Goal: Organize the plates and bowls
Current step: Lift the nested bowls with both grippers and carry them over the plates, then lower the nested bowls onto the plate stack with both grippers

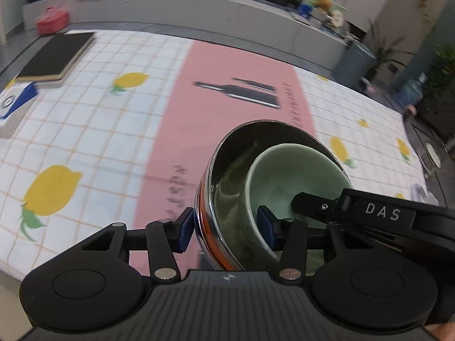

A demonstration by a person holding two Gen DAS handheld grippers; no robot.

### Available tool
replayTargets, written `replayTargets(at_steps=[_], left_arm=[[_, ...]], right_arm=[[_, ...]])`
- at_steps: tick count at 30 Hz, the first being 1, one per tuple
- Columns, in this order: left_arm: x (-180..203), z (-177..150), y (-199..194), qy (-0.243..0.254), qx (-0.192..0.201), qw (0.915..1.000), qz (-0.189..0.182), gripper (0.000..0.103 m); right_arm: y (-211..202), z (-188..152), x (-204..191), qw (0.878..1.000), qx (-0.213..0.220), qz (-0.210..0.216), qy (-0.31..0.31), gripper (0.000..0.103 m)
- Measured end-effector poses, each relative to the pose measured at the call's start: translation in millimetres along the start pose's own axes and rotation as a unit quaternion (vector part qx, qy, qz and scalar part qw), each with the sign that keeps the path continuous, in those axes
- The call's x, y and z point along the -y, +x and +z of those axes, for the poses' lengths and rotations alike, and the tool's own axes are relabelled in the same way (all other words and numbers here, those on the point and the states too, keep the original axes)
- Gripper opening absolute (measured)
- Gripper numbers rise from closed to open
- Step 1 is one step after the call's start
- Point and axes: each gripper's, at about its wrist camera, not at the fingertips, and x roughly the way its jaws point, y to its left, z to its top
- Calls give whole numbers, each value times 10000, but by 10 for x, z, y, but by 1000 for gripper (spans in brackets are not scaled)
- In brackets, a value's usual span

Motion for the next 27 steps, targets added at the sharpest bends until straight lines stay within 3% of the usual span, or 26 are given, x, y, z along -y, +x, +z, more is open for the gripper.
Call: replayTargets(at_steps=[5,9,18,22,24,27], left_arm=[[364,6,167,146,-295,9986,-403,54],[520,22,313,149,-284,9976,-613,54],[704,-17,586,380,-362,9978,-412,54],[825,-95,583,767,93,9968,-197,55],[843,-100,582,763,112,9969,-179,55],[829,-110,559,899,144,9957,-195,62]], right_arm=[[-269,60,323,9988,282,-396,95,36],[-327,137,509,9976,453,-469,224,36],[-110,168,756,9966,237,-587,532,36],[-60,181,816,9954,272,-574,720,36],[-71,192,828,9952,281,-560,751,36],[-118,197,827,9949,298,-359,891,48]])
